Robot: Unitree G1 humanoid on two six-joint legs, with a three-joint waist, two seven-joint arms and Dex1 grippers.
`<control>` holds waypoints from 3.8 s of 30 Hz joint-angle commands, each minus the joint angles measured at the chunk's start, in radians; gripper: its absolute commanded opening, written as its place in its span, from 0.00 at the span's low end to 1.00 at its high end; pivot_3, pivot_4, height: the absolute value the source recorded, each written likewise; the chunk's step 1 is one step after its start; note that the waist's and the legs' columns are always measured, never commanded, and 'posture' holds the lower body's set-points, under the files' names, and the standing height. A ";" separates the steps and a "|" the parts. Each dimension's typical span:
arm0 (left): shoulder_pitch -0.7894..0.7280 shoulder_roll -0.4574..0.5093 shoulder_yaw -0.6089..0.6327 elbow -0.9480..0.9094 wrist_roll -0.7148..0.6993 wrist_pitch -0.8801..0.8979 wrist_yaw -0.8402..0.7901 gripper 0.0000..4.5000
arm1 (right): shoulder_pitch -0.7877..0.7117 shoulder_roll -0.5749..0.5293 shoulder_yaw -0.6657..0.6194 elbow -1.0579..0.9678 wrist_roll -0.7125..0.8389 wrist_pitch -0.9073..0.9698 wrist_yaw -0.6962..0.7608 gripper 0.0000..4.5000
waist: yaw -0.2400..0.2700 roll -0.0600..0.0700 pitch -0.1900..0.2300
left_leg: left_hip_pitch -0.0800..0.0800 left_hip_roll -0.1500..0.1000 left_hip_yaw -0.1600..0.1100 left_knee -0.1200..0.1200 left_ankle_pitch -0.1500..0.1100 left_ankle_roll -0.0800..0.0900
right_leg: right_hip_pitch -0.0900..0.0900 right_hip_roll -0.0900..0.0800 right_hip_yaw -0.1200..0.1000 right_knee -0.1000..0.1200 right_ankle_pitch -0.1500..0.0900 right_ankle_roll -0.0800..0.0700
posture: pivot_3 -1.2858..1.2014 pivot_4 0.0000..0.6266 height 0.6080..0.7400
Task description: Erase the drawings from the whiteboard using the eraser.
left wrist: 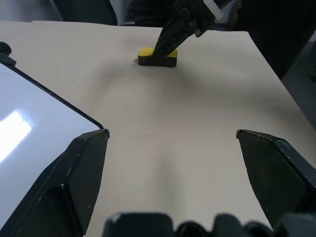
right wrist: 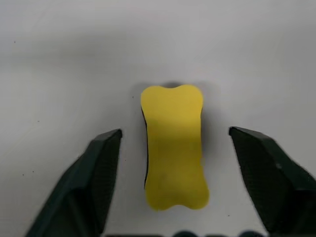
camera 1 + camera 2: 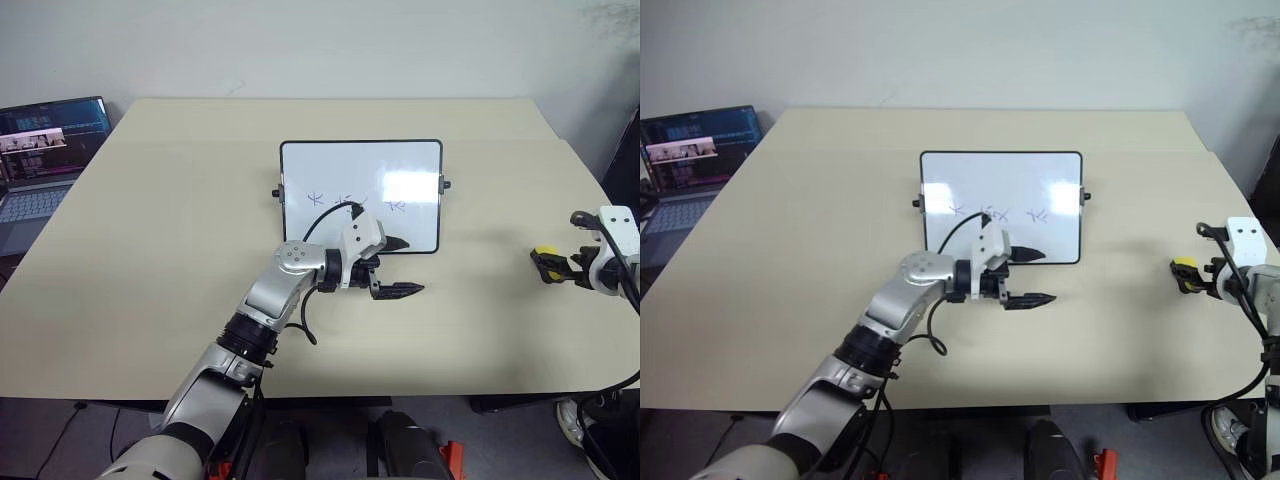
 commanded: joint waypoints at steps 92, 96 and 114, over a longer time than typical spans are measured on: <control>0.013 0.005 0.035 -0.076 -0.002 0.026 0.017 1.00 | -0.070 0.055 -0.021 0.126 -0.058 -0.116 -0.016 0.26 | -0.002 0.000 0.000 | 0.001 0.000 0.000 0.001 0.000 0.000 | 0.001 0.000 0.000 0.002 0.000 0.000 | 0.52 0.24 1.00; 0.012 0.005 0.037 -0.073 -0.002 0.024 0.017 1.00 | -0.069 0.055 -0.020 0.122 -0.058 -0.116 -0.016 0.26 | -0.002 0.000 0.000 | 0.001 0.000 0.000 0.001 0.000 0.000 | 0.001 0.000 0.000 0.002 0.000 0.000 | 0.52 0.24 1.00; 0.130 0.408 0.350 -0.186 -0.045 0.105 0.058 1.00 | -0.329 0.197 0.163 -0.550 0.047 0.128 -0.036 0.26 | -0.008 0.000 0.001 | 0.004 0.001 0.000 0.000 0.000 0.000 | 0.001 0.001 0.000 0.005 0.000 0.000 | 0.52 0.24 1.00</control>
